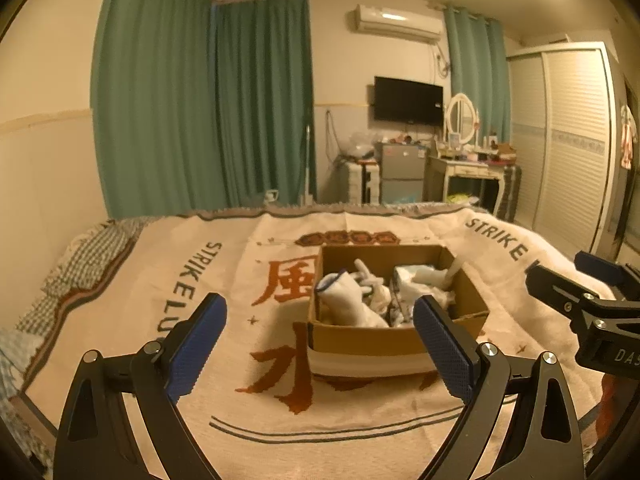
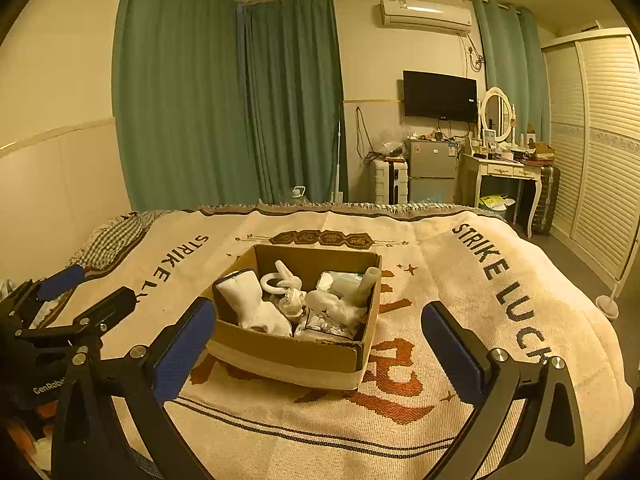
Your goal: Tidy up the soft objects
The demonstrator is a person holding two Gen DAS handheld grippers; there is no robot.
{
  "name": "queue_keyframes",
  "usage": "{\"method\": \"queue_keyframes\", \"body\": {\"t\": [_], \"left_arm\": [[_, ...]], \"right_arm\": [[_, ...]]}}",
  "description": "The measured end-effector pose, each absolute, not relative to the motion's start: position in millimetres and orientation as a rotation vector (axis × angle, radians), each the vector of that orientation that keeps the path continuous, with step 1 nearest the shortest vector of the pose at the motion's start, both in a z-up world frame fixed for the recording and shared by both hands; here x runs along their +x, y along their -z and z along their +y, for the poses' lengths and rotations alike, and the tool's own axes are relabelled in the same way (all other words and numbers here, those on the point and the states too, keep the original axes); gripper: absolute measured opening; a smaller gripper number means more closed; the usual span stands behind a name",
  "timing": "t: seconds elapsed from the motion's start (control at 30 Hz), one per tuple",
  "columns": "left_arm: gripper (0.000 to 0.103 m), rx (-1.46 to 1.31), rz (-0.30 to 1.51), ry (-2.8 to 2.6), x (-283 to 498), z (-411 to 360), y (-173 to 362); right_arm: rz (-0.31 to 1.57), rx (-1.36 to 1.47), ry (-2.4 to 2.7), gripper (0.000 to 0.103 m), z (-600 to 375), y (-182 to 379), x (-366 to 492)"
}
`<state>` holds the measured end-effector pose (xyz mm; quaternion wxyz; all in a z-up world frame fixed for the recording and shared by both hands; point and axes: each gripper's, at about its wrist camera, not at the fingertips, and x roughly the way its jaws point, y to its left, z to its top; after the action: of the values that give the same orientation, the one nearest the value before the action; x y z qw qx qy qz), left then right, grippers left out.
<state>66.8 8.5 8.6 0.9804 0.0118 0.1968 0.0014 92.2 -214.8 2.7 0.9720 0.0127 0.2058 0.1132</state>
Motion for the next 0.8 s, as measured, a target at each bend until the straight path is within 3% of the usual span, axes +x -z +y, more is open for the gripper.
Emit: {"method": "queue_keyframes", "body": {"t": [0.8], "left_arm": [[0.096,0.017,0.396,0.001,67.7,13.9,-10.3]], "right_arm": [[0.449,0.023,-0.214,0.103,-211.9,4.9,97.4]]}}
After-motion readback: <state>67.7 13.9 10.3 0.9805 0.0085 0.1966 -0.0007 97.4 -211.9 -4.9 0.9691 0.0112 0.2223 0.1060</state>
